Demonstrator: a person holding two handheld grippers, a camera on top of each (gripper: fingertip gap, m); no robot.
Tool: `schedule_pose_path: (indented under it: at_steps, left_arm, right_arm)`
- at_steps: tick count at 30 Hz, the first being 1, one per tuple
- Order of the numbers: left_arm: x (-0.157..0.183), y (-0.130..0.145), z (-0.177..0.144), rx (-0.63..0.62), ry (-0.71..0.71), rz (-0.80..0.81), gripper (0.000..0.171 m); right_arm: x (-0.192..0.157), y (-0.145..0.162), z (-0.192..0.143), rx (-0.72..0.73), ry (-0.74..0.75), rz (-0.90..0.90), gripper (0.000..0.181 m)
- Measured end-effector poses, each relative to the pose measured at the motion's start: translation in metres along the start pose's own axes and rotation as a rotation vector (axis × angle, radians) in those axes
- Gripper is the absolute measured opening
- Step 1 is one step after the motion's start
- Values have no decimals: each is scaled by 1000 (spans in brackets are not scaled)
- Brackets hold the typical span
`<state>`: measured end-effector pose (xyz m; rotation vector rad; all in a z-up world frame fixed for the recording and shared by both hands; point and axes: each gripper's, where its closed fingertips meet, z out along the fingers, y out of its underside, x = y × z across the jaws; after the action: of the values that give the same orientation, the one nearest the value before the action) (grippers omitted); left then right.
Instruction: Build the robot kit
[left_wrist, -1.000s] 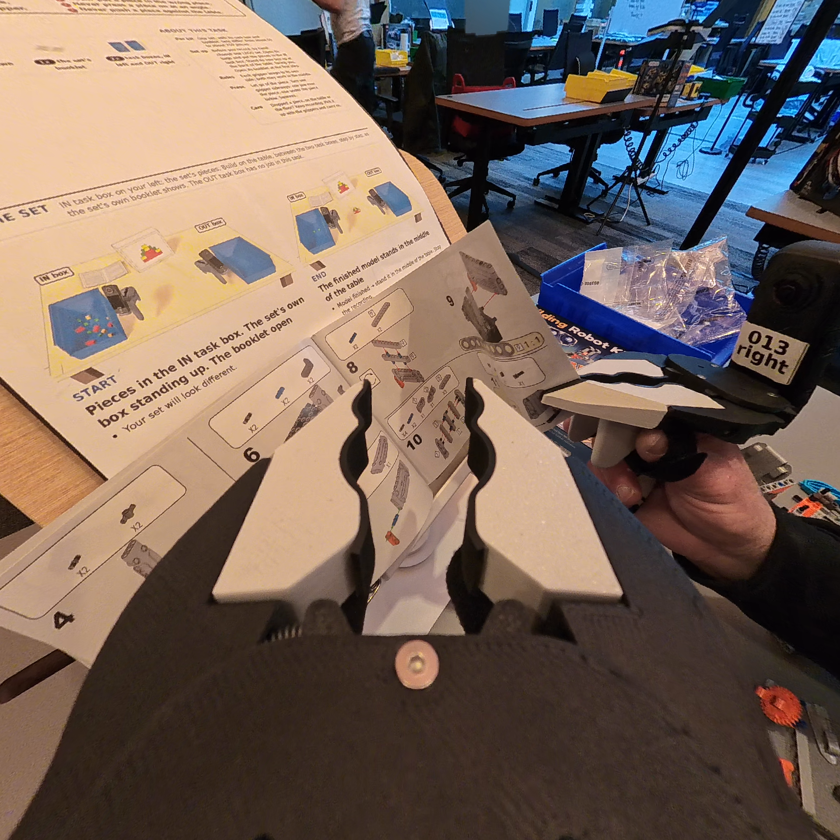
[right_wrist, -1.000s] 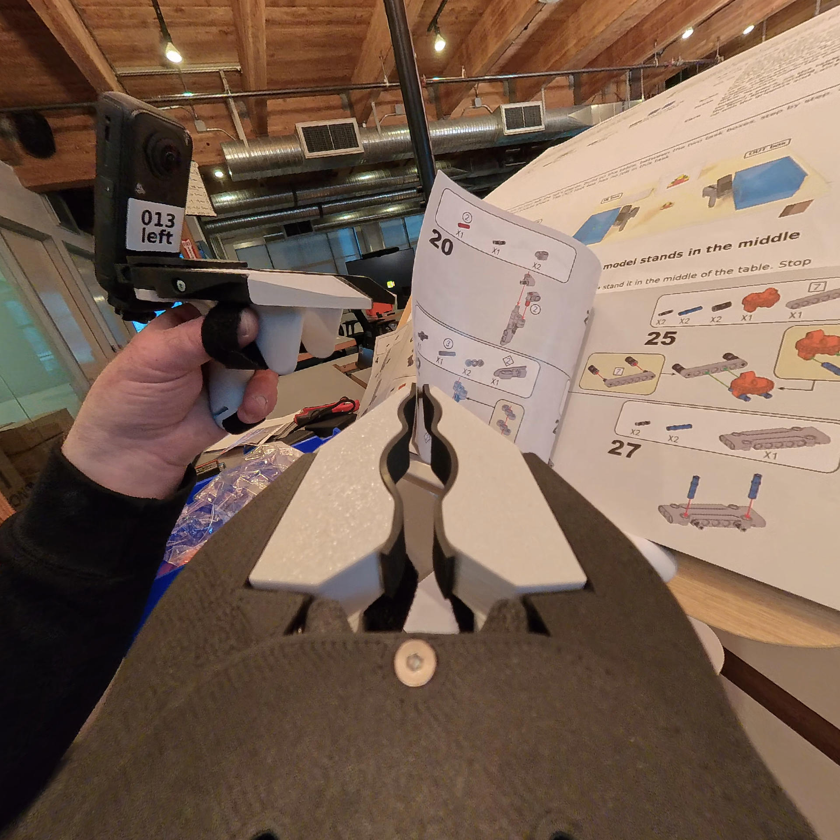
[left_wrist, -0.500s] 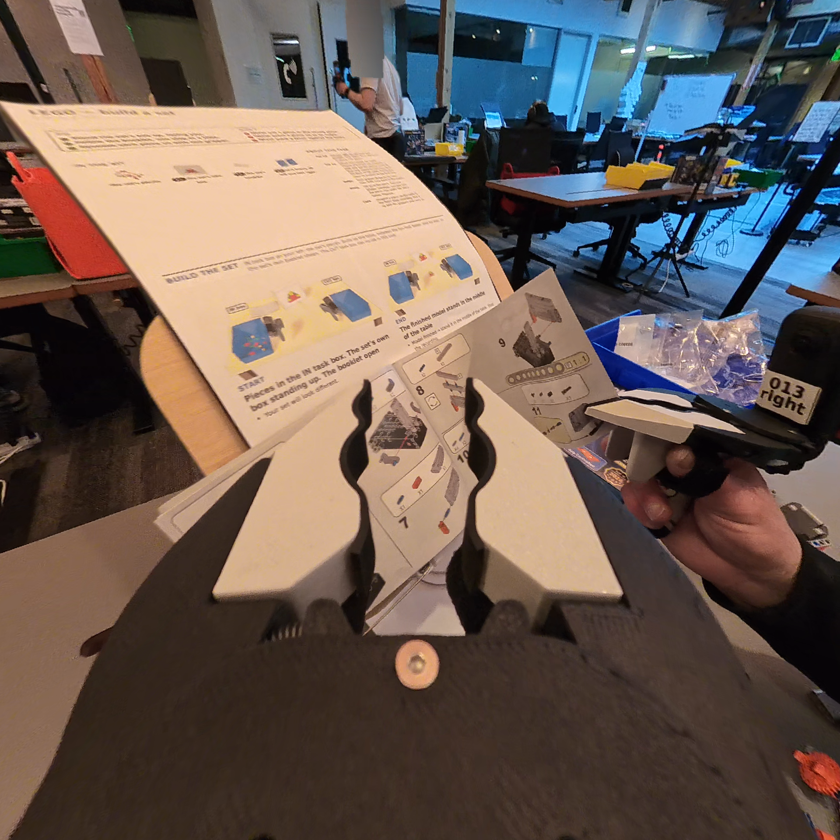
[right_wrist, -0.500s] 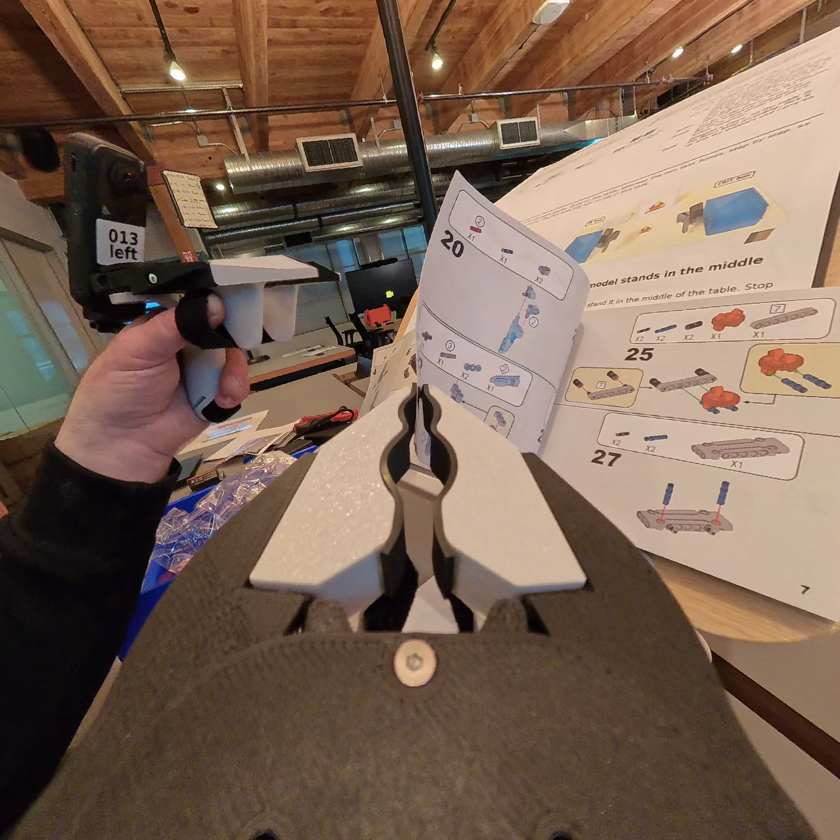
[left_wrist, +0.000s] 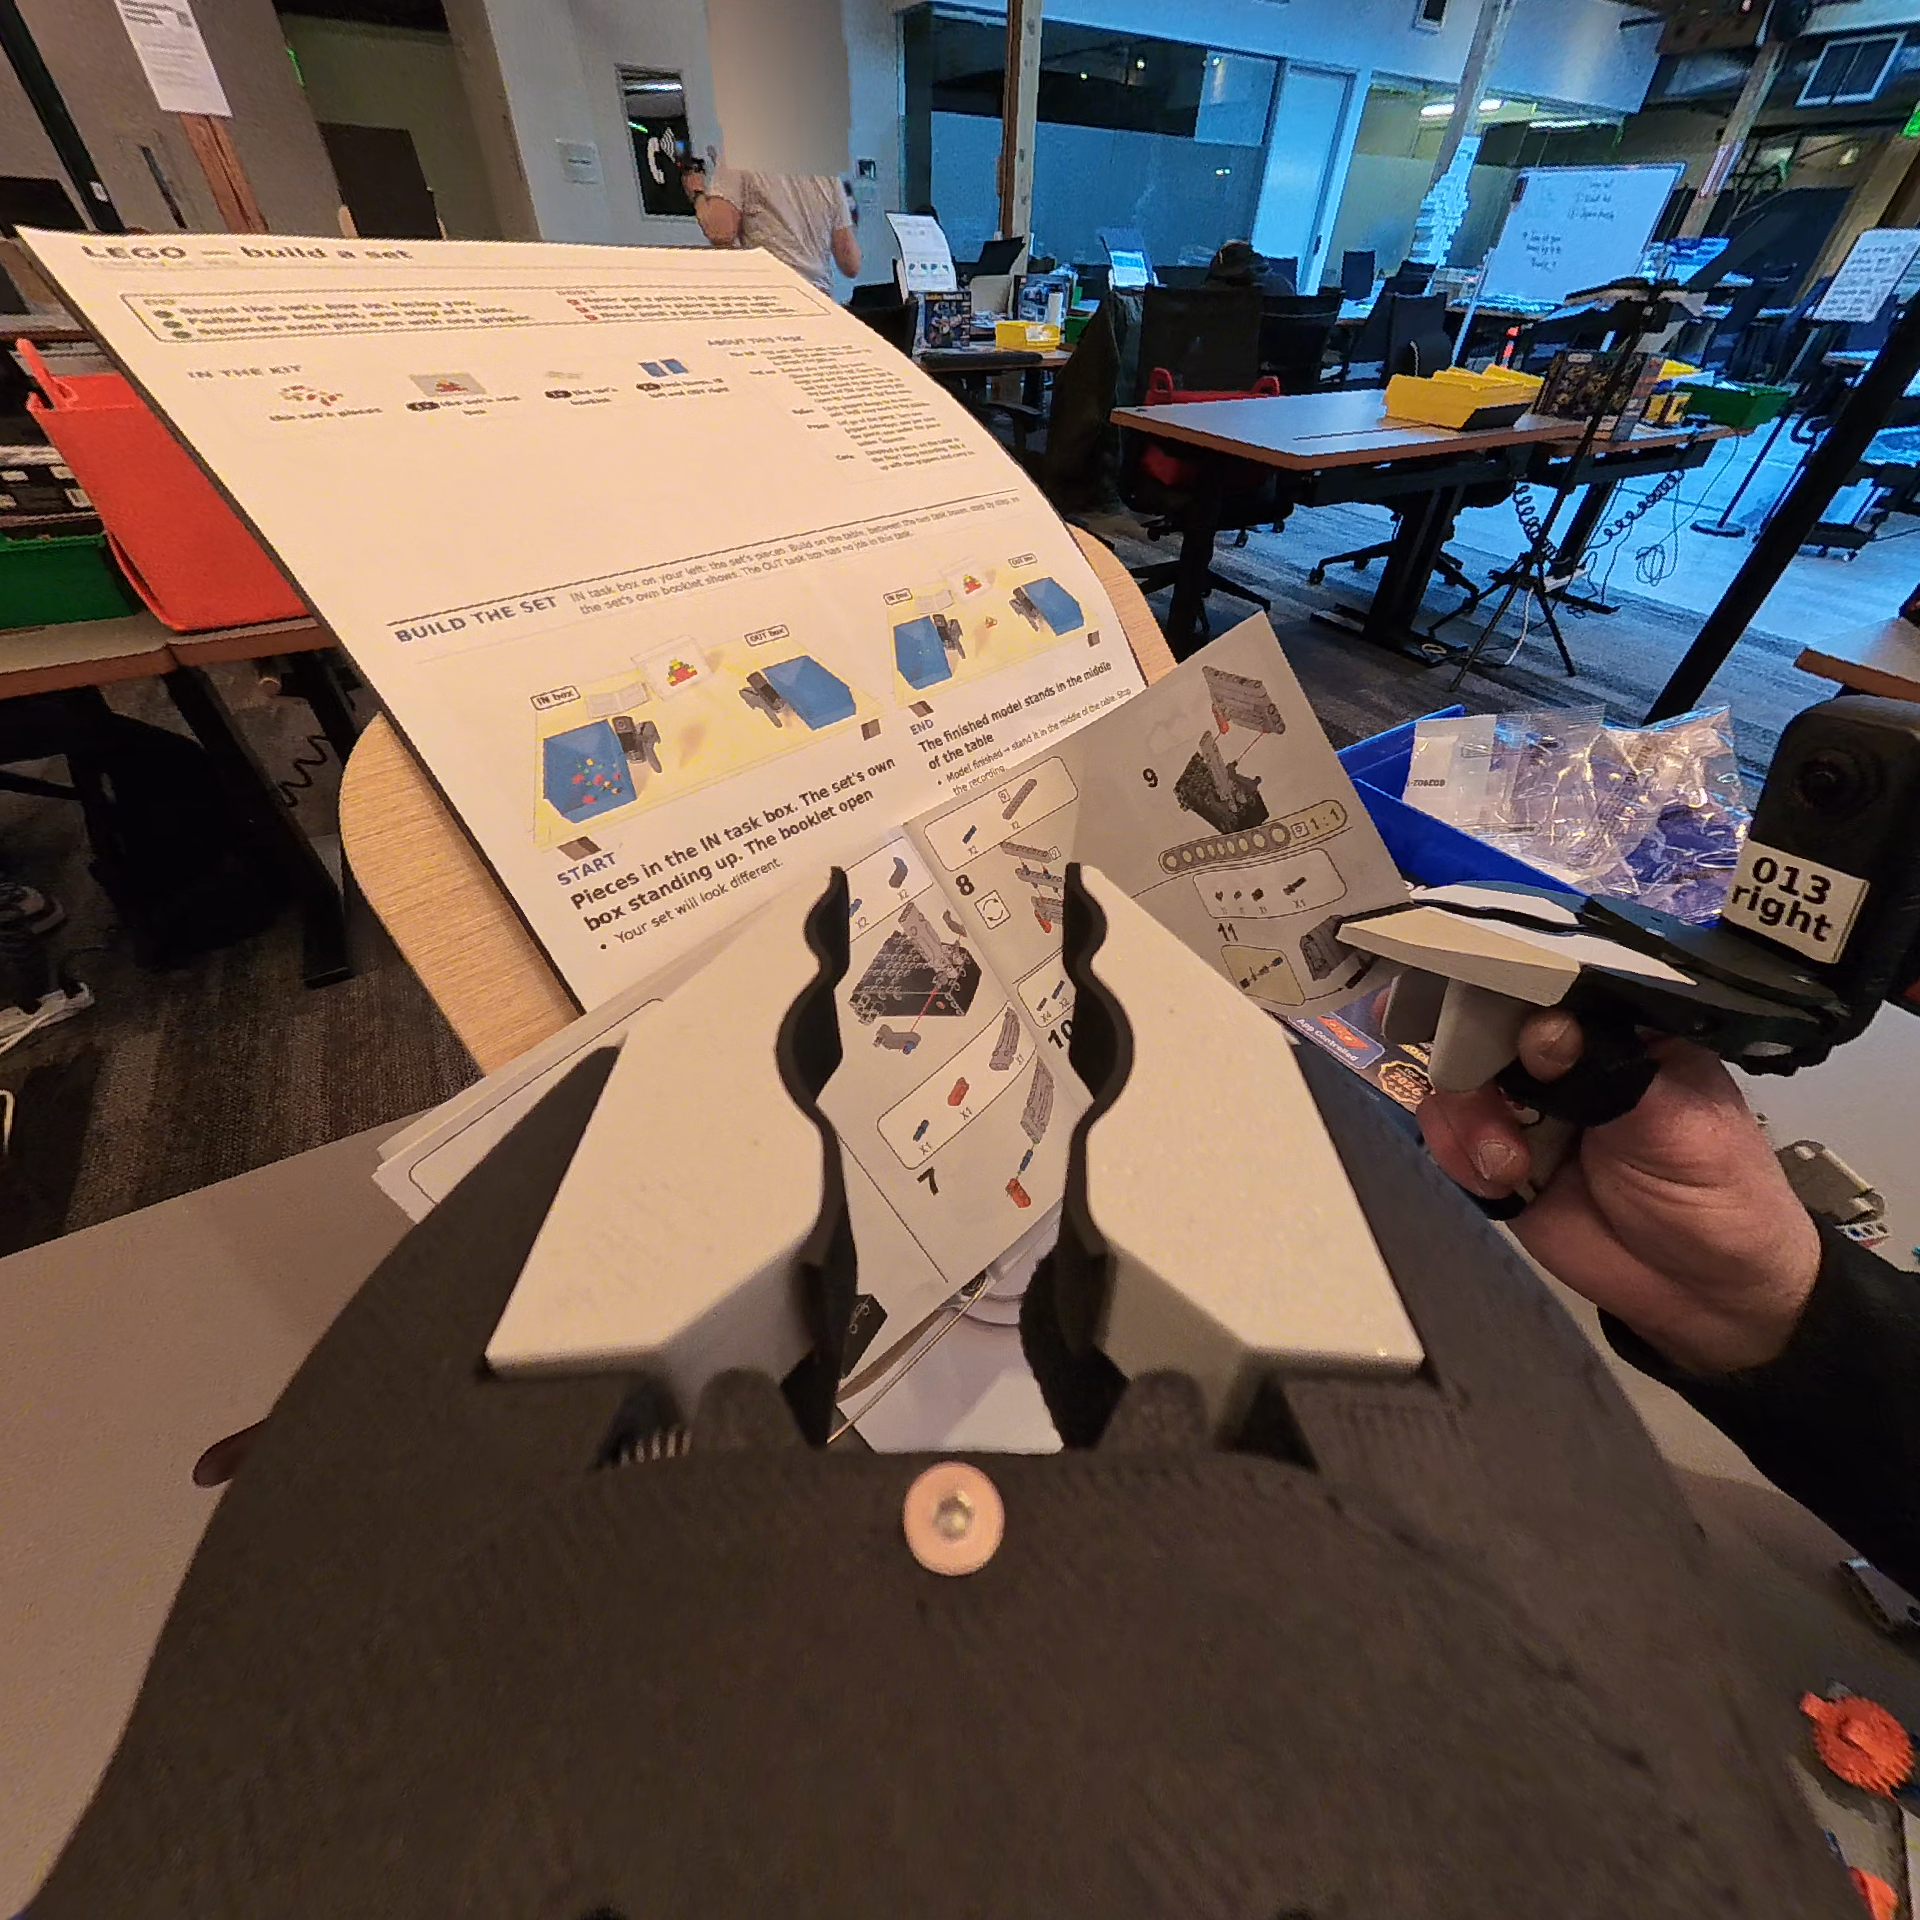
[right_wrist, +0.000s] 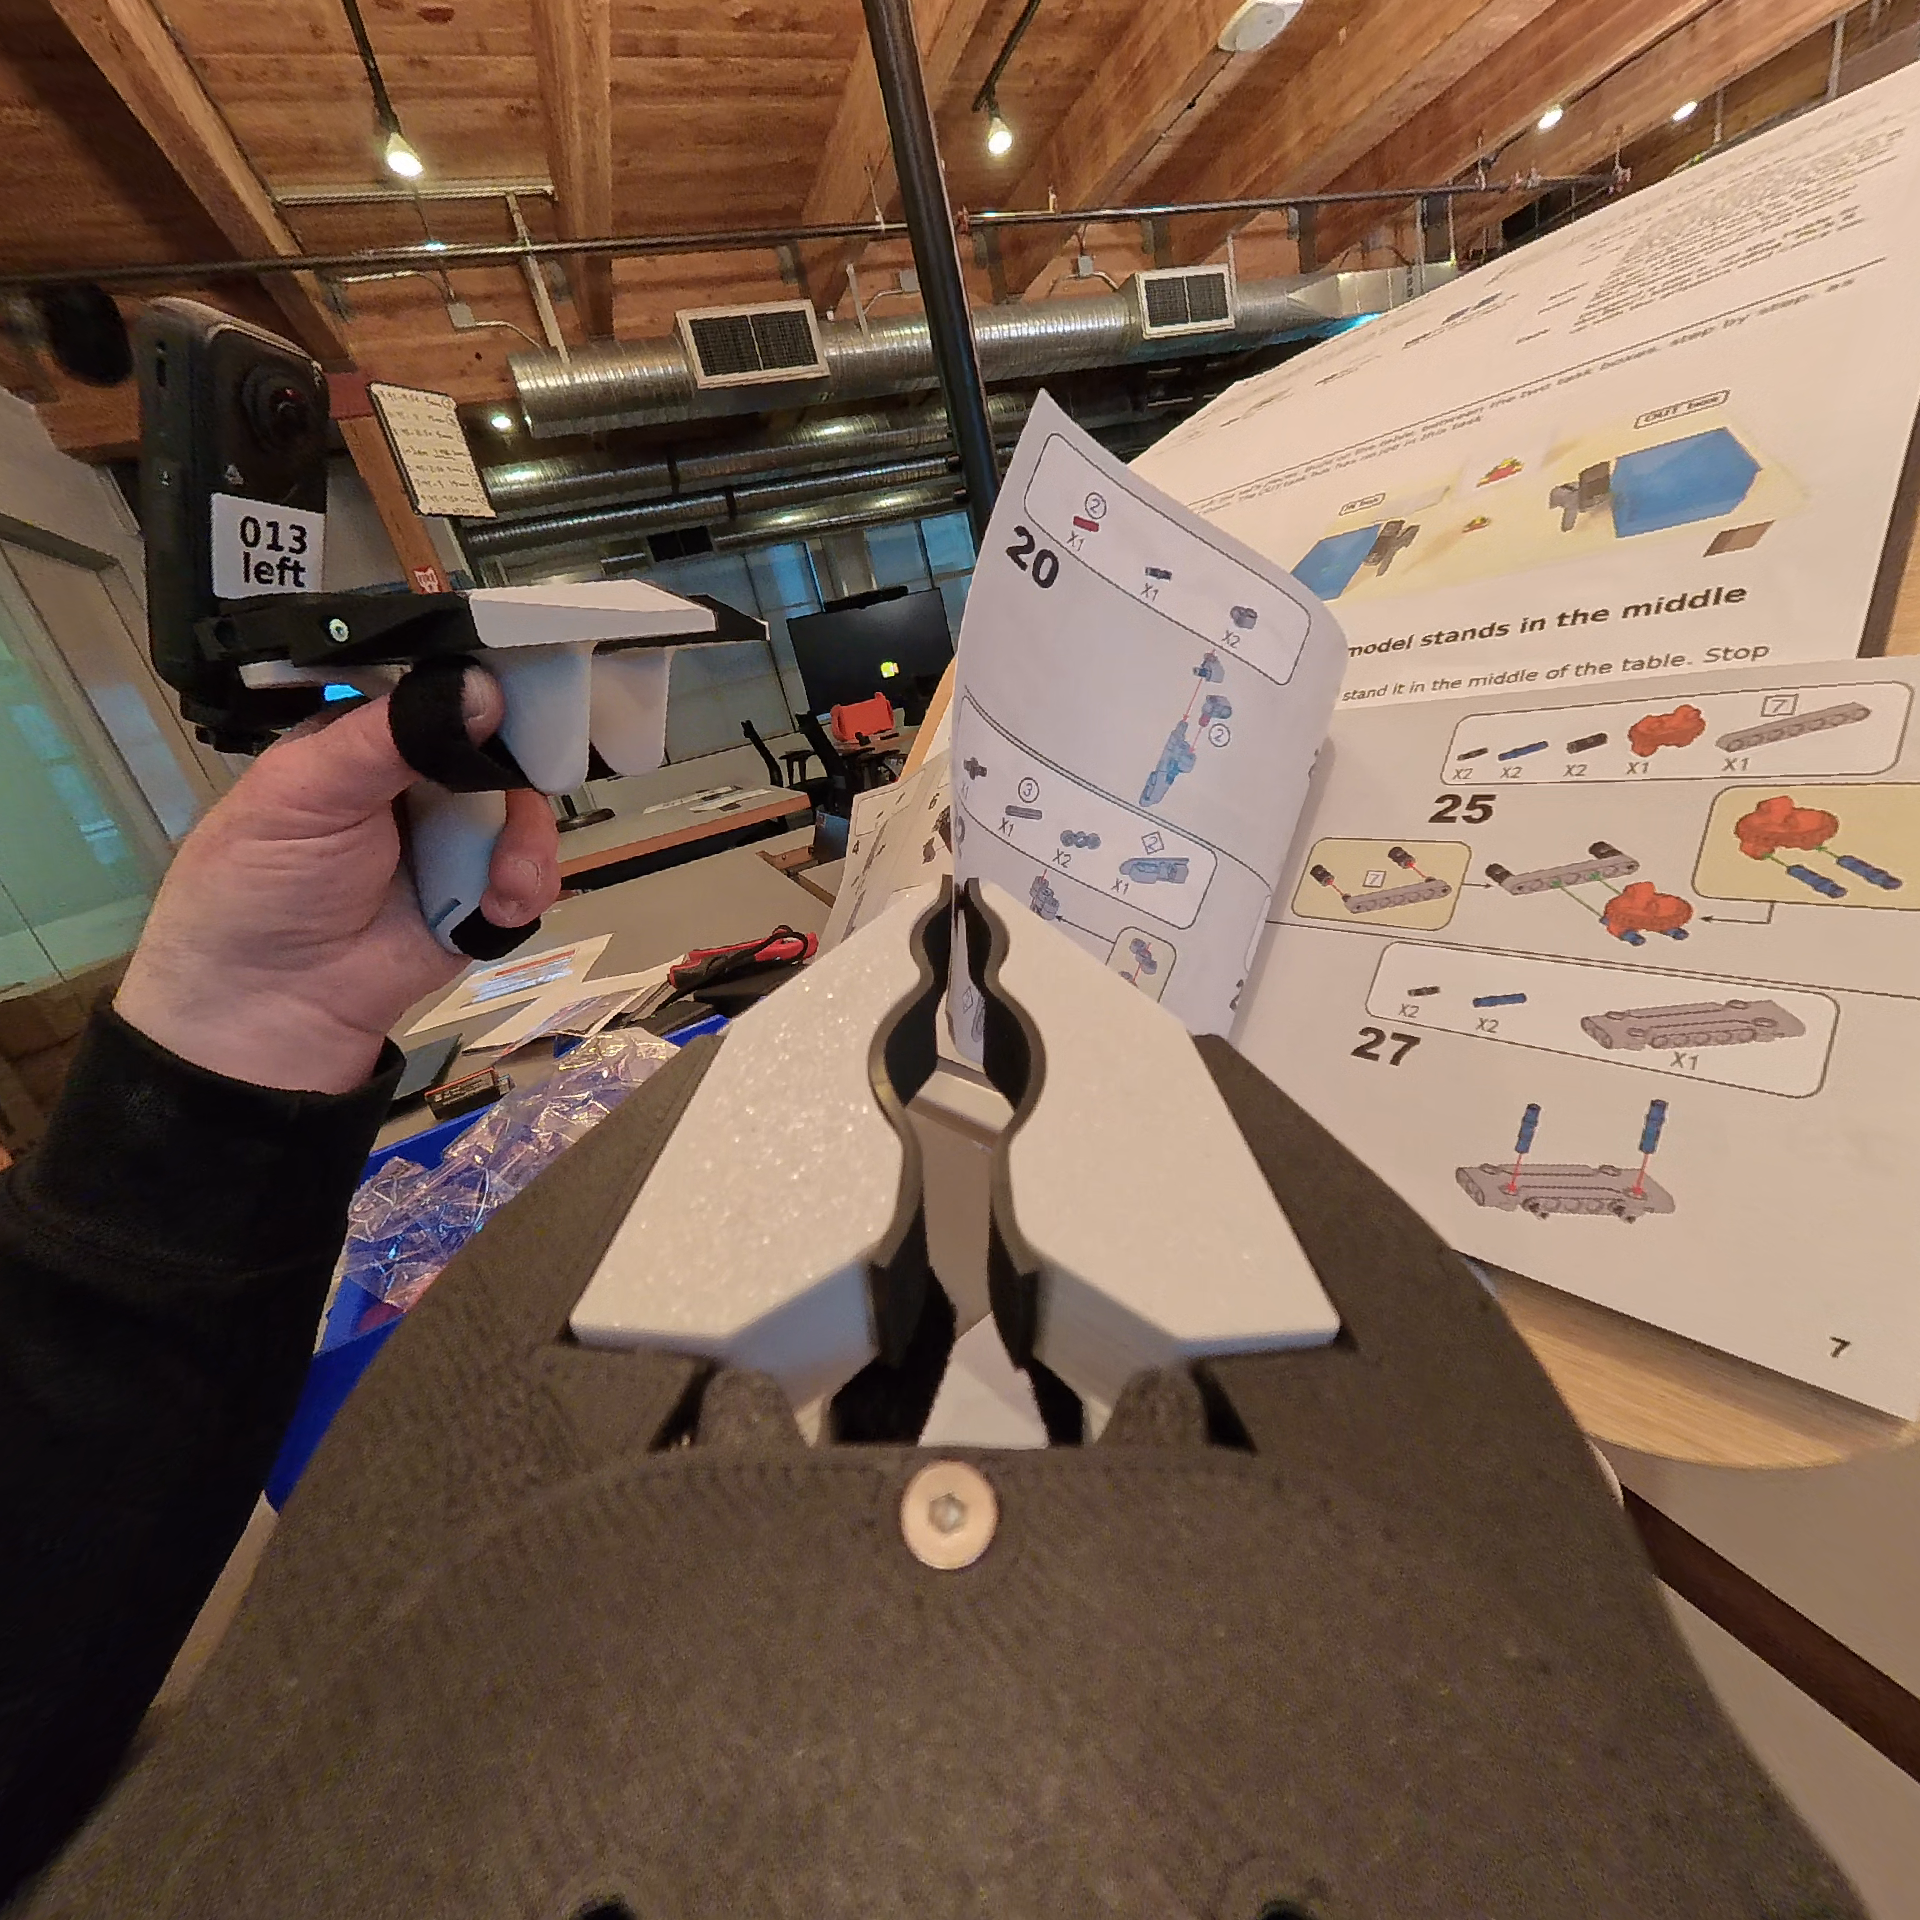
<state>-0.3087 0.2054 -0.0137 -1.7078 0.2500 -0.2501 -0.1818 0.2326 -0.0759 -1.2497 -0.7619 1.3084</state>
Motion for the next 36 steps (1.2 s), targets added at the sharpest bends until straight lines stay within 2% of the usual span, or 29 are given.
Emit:
schedule_pose_path:
  at_steps: [16, 29, 36]
  left_arm:
    - [3, 1, 3, -9, 6, 5, 39]
    - [2, 3, 3, -13, 6, 3, 38]
    - [3, 3, 5, -19, 9, 7, 38]
  right_arm:
    - [6, -7, -7, 22, 3, 6, 0]
    - [63, -17, -41, 115, 79, 145, 0]
    - [79, -12, -49, 110, 117, 164, 0]
